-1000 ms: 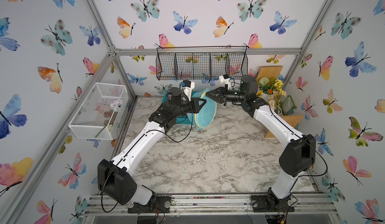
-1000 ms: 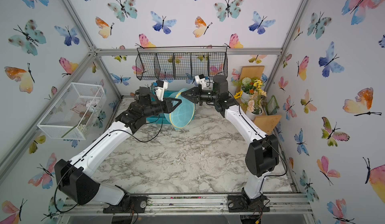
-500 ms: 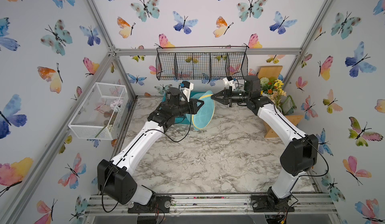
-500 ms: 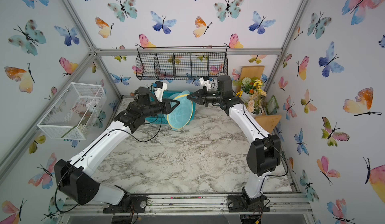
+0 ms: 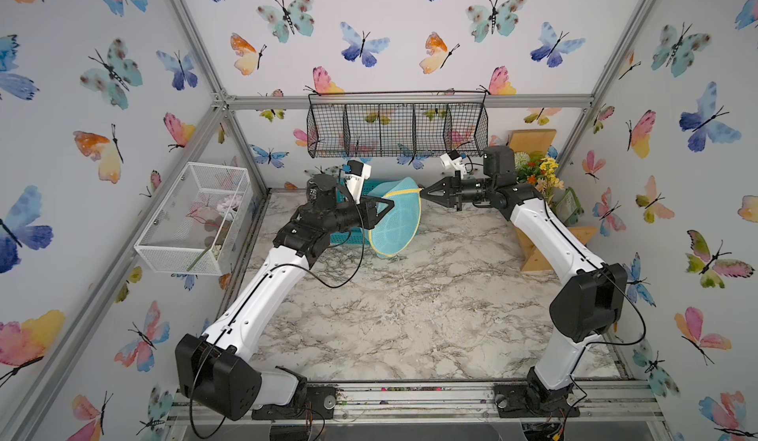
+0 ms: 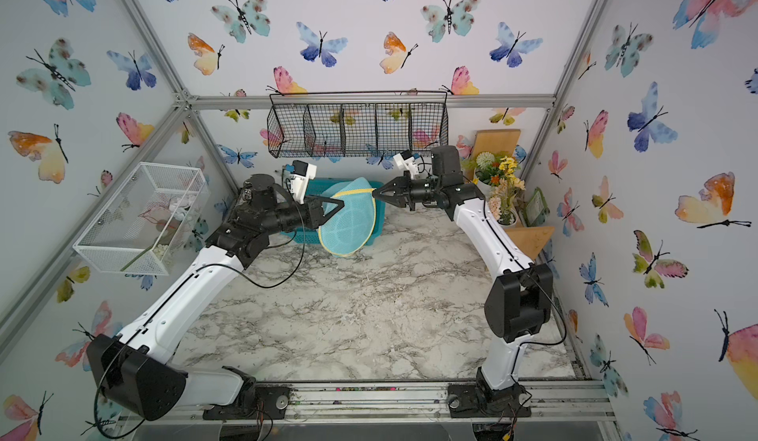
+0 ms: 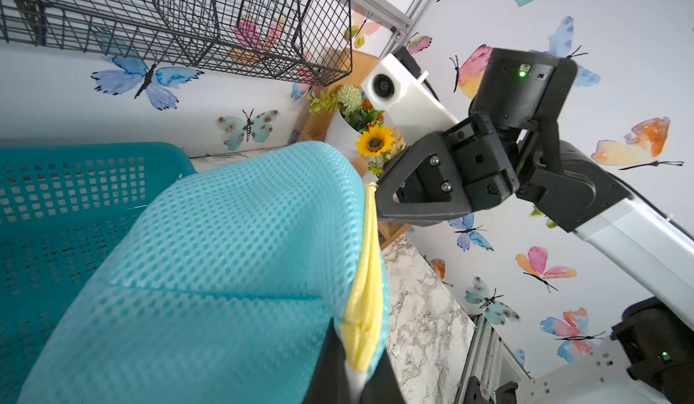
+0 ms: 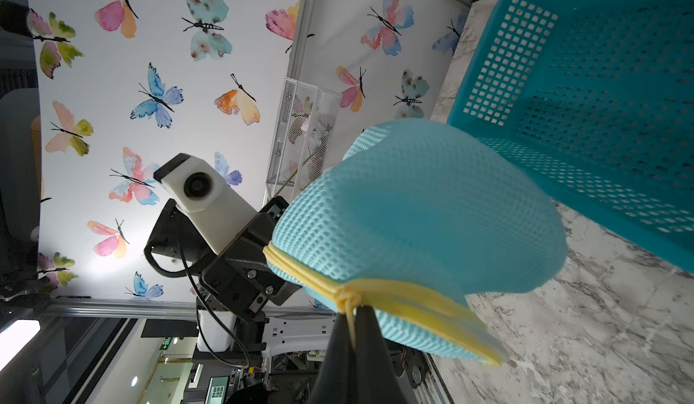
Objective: Turn the laundry bag inside out
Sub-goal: Zip the zipper on the laundry bag.
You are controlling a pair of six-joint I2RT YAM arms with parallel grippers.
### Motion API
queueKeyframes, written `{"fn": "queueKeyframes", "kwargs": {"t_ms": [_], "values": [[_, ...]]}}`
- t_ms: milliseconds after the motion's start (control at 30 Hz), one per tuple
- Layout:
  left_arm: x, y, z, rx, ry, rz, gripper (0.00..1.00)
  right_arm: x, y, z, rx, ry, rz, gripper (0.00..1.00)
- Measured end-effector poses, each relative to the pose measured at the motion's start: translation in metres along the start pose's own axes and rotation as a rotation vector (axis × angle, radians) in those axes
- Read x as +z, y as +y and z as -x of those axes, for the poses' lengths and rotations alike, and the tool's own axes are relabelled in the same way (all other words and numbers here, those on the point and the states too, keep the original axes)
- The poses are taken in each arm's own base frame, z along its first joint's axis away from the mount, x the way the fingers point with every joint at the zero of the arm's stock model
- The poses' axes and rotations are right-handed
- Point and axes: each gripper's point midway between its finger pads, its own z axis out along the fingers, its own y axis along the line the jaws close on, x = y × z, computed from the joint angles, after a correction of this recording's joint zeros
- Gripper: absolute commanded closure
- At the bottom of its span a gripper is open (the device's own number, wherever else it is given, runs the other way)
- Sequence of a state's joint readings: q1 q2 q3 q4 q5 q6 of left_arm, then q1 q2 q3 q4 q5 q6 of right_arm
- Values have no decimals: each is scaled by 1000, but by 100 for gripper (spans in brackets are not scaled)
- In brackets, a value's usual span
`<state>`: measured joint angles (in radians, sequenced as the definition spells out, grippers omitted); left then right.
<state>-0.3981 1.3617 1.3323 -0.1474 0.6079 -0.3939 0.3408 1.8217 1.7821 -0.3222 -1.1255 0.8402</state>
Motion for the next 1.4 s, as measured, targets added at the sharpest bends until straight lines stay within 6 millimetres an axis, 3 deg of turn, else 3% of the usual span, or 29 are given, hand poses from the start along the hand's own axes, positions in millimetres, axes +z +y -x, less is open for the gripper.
{"fn": "queueKeyframes", "kwargs": {"t_ms": [33,133,167,200,267,467,633,833,1067,1400], "values": [[1,0,0,-1,-3,-8,69,0,2,2,-4,2,5,99],[2,-2,-8,-18,19,-29,50,-2,12,11,-35,-11,15,98],[4,-3,-11,-29,31,-36,38,-5,16,14,-48,-18,17,98],[6,-4,-14,-29,40,-43,15,-6,22,15,-64,-22,20,98],[10,-8,-18,-26,59,-52,1,-10,31,18,-87,-28,22,98],[12,-18,-12,12,71,-52,1,-16,48,16,-128,-21,14,98],[14,-47,18,145,7,-39,1,-15,38,8,-96,6,-10,98],[31,-80,18,288,-6,-51,1,-6,32,0,-62,43,-20,98],[43,-46,-1,376,44,95,1,4,45,-7,-88,68,-1,98],[40,-19,9,502,18,256,1,10,48,-12,-89,85,4,98]]}}
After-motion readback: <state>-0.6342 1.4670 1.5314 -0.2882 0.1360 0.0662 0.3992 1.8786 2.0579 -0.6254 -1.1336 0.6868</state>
